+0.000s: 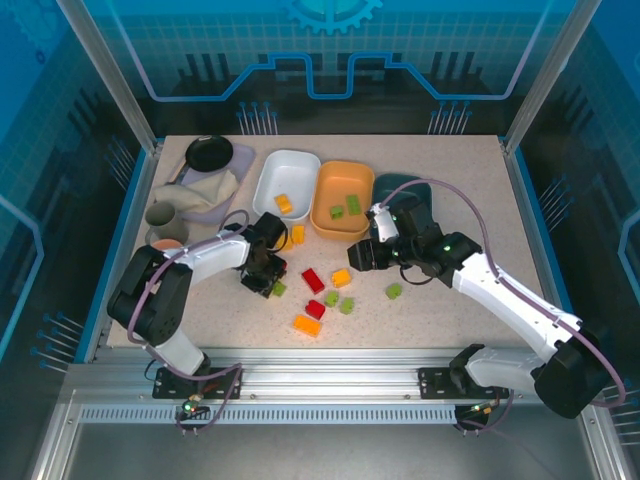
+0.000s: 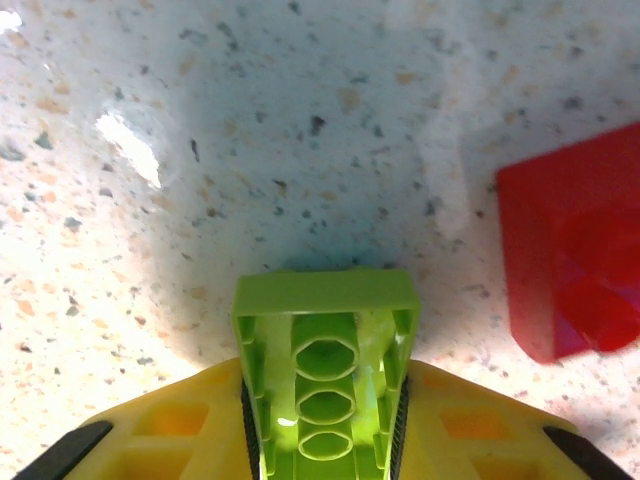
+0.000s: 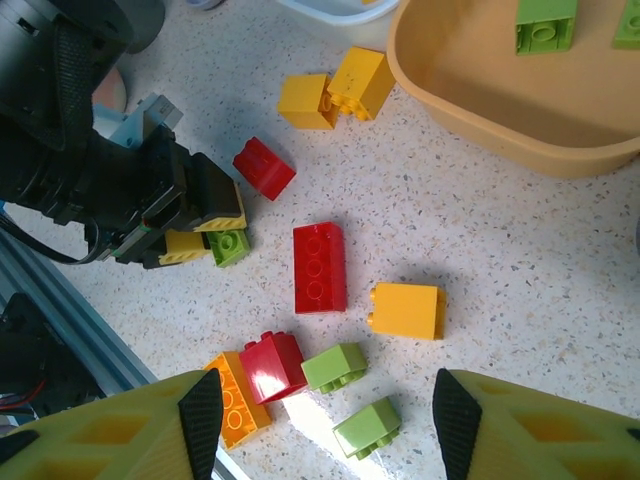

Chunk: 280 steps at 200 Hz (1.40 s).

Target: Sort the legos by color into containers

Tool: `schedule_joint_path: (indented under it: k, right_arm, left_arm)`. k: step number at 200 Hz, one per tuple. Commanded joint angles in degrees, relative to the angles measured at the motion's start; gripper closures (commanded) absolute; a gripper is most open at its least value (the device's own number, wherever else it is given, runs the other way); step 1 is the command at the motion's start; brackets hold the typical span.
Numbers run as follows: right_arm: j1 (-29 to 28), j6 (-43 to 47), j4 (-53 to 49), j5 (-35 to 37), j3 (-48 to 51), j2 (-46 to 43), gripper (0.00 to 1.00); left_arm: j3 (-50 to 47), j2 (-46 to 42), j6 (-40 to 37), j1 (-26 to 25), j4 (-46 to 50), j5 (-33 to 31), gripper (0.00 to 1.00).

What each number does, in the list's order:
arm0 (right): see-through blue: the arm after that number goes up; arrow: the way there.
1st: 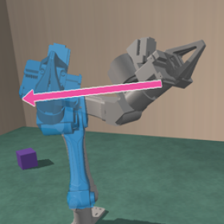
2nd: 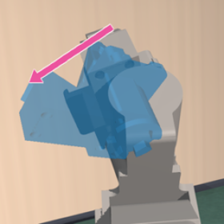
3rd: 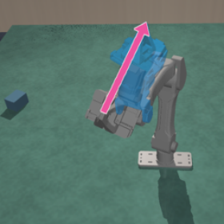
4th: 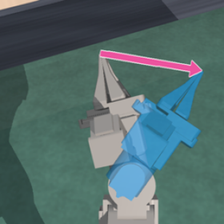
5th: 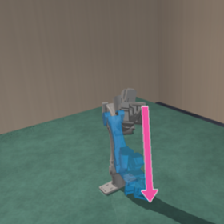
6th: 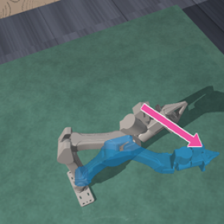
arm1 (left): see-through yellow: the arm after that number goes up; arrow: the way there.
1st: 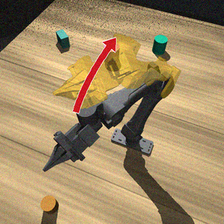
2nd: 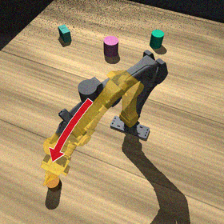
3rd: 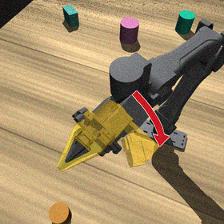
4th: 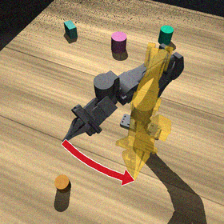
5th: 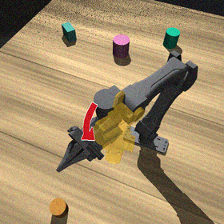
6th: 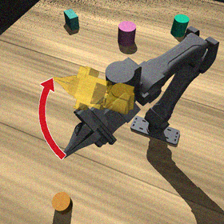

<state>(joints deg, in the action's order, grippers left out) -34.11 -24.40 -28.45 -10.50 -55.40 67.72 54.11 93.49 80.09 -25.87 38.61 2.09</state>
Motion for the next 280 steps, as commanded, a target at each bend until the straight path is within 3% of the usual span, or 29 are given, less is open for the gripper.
schedule_joint_path:
  k: [1,25,58,104,159,199,224,240,280]
  right_arm:
    - [1.6,-2.3,0.8,1.8,-1.5,-3.3,0.4]
    - [5.6,-7.6,6.0,1.8,0.0,-5.0,0.4]
    - [10.4,-14.6,14.3,0.9,0.8,-3.2,0.38]
    - [15.2,-20.9,18.1,-4.8,-3.5,4.9,0.37]
    - [17.2,-24.0,18.6,-6.2,-6.3,7.9,0.35]
    - [18.1,-22.8,16.2,-6.5,-5.9,6.3,0.35]
    - [18.9,-21.9,14.9,-6.6,-4.9,4.9,0.35]
    - [19.3,-21.5,14.6,-6.9,-4.1,4.3,0.35]
    - [18.7,-14.4,9.6,-6.5,-4.3,2.6,0.35]
  left_arm:
    - [6.4,-4.9,-4.6,-1.6,5.9,-4.0,0.68]
    - [14.8,-4.1,-11.6,-2.9,9.8,-5.2,0.68]
    - [27.6,3.6,-21.6,-3.5,8.5,-4.0,0.67]
    - [52.0,23.3,-33.4,-3.6,7.2,-0.4,0.67]
    - [79.7,45.1,-37.9,-2.7,11.9,0.8,0.66]
    - [83.0,51.7,-36.9,-0.8,9.9,3.3,0.62]
    - [83.8,51.9,-37.3,-0.5,10.0,4.8,0.47]
    - [83.9,49.7,-37.4,-0.9,10.4,4.6,0.36]
    - [78.1,37.8,-36.7,-2.4,14.5,-1.0,0.29]
